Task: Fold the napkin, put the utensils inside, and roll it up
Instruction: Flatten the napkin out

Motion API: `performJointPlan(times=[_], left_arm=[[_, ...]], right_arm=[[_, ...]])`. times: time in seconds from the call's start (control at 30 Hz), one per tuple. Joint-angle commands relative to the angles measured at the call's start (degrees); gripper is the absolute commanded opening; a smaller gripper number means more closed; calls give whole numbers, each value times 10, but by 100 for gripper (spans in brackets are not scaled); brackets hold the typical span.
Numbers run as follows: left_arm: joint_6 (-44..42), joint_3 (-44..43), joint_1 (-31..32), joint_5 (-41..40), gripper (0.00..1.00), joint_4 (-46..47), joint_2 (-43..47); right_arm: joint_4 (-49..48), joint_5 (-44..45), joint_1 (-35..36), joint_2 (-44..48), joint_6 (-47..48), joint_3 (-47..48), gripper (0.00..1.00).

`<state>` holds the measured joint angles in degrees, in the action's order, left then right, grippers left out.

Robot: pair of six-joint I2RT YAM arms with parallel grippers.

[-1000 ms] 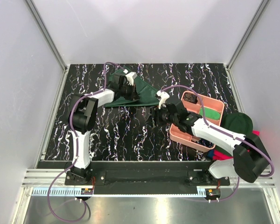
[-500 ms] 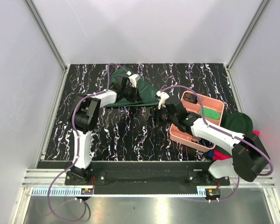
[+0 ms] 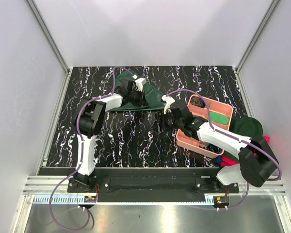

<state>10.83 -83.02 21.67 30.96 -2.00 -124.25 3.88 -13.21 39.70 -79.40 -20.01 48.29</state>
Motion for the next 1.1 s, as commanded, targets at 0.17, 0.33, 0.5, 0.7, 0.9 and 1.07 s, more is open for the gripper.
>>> performJointPlan(times=[0.17, 0.33, 0.5, 0.7, 0.9, 1.07], left_arm=[[16, -28, 3, -1, 2, 9, -4], [39, -35, 3, -4, 42, 18, 8], [60, -50, 0, -3, 65, 14, 37], [103, -15, -32, -66, 77, 4, 120], [108, -2, -47, -278, 91, -174, 277], [94, 65, -56, -268, 98, -242, 432]], right_arm=[[-29, -7, -2, -3, -8, 8, 64], [-32, 20, -2, 9, -20, 2, 64], [-32, 44, -23, 13, -40, 7, 65], [-30, 74, -48, -17, -85, 56, 65], [-23, 74, -100, -128, -130, 152, 64], [-22, 57, -175, -241, -216, 210, 59]])
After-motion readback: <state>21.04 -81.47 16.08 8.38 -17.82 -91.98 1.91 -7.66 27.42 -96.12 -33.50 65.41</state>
